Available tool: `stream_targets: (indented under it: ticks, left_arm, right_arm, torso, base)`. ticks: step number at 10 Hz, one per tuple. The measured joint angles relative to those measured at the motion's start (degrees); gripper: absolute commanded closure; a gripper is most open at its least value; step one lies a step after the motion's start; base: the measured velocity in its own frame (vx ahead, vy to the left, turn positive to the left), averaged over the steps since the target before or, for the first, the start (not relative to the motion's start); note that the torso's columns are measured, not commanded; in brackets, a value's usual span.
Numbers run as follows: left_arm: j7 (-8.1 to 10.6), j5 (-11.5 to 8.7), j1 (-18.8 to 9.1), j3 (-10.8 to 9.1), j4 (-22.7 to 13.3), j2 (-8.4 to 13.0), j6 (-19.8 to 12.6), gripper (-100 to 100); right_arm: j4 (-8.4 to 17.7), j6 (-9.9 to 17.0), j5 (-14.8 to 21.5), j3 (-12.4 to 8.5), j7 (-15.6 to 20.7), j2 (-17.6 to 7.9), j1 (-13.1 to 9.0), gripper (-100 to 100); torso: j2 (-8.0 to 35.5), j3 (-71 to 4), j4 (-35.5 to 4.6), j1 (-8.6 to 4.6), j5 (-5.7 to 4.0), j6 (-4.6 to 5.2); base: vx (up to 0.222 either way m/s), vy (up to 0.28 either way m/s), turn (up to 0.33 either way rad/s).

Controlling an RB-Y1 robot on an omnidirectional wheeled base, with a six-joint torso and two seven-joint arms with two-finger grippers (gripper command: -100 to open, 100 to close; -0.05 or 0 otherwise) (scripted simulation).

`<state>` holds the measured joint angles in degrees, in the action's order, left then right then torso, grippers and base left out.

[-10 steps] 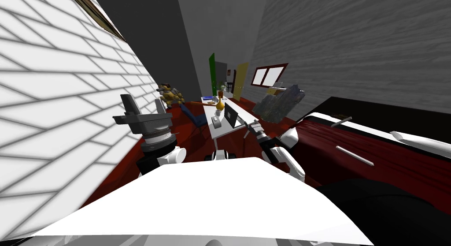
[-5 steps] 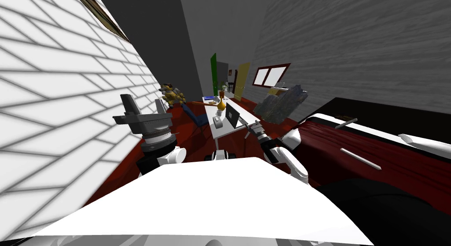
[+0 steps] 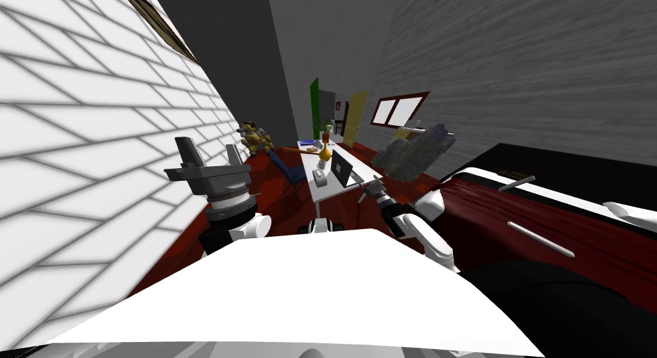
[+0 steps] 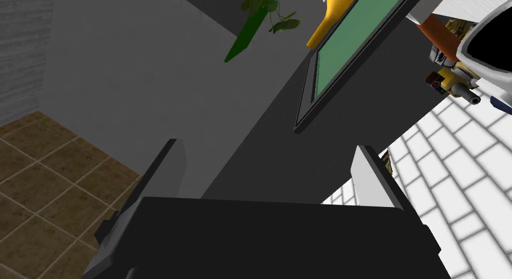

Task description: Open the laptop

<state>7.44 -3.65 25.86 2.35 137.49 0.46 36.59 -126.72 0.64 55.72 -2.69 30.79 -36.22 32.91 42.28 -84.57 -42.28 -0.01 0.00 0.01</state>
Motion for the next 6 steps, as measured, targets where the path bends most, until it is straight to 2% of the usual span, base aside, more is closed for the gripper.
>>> stream_targets:
  ticks: [1,5,6]
  left_arm:
    - [0.00,0.0,0.0,0.00,0.0,0.0,0.0,0]
    - [0.00,0.0,0.0,0.00,0.0,0.0,0.0,0]
    - [0.00,0.0,0.0,0.00,0.0,0.0,0.0,0]
  right_arm:
    - [0.2,0.8,1.6,-0.1,0.7,-1.3,0.3,-100]
    - [1.6,2.0,7.9,-0.1,2.7,-2.9,0.6,-100]
    - [1.7,3.6,9.4,0.3,3.3,-4.8,0.7,-100]
  torso:
    - [0.0,0.0,0.0,0.01,0.00,-0.01]
    - [0.0,0.0,0.0,0.01,0.01,0.00]
    - [0.0,0.0,0.0,0.04,0.01,-0.02]
  base:
    - [0.007,0.020,0.044]
    - [0.006,0.015,0.060]
    - [0.010,0.017,0.046]
